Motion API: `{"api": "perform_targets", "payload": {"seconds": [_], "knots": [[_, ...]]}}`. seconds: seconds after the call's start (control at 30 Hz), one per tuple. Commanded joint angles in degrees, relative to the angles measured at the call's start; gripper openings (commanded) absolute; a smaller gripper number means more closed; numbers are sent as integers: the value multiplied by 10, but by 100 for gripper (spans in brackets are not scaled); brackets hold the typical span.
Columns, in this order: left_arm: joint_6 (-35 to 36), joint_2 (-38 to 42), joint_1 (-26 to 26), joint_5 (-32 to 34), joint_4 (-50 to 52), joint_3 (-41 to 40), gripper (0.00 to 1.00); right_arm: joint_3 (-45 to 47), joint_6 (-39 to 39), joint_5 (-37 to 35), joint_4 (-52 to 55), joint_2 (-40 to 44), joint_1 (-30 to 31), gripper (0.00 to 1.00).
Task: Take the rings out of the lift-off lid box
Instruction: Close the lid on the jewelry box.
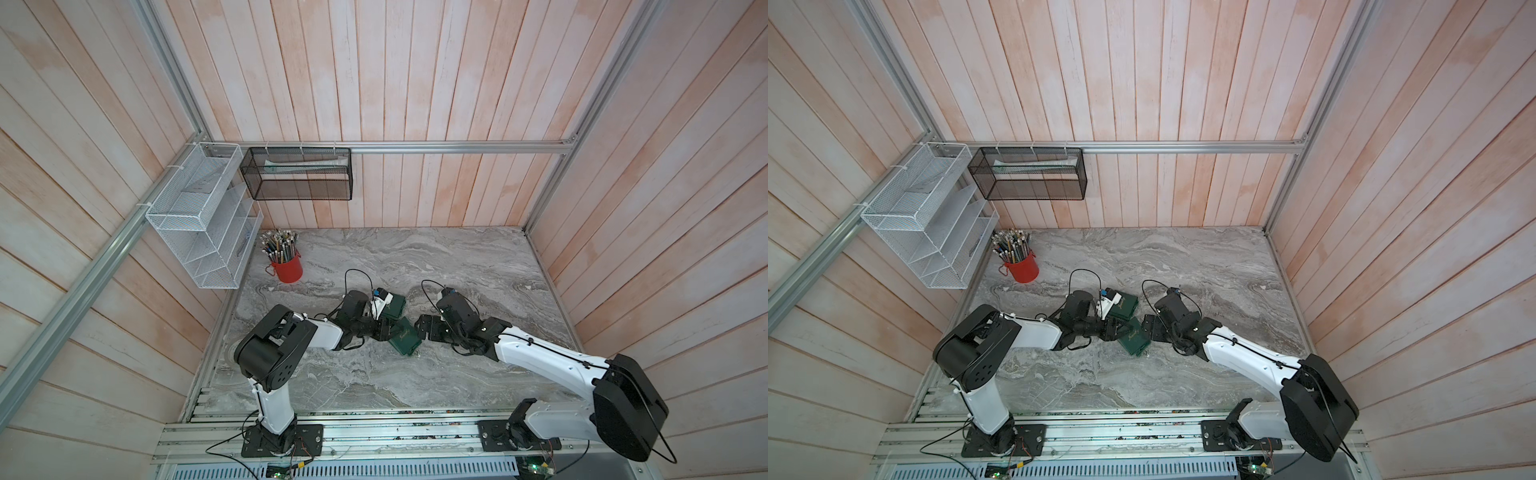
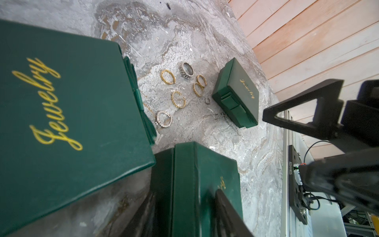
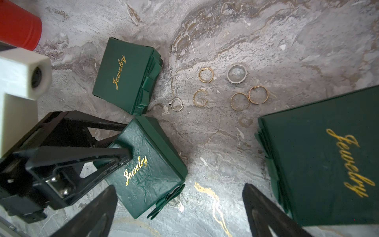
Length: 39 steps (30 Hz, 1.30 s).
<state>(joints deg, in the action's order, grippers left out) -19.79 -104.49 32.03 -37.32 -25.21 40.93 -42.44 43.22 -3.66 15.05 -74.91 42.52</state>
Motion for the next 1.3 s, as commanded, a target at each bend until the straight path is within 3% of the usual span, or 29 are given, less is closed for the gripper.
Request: {"api": "perform_targets", "payload": {"seconds": [0.0,0.27,0.43,0.83,0.97,1.07,1.27], "knots": [[-4,-39,-3,17,101,-34,45,-18,-8,5,18,-8,-3,97],[-20,-65,-12,-12,78,-44,42,-32,-13,15,25,-26,-3,98],[-22,-69,-12,-19,73,-47,32,-39,-14,19,26,-32,-3,98],[-32,-57,-13,-6,86,-57,23,-64,-15,47,22,-73,-3,97],[-52,-62,-20,-3,97,-48,26,-64,-12,59,16,-87,-3,98],[-50,-58,-20,-4,94,-48,38,-64,-13,63,14,-93,-3,98],[-51,-61,-20,-5,116,-31,51,-53,-4,80,-9,-90,-4,97]]}}
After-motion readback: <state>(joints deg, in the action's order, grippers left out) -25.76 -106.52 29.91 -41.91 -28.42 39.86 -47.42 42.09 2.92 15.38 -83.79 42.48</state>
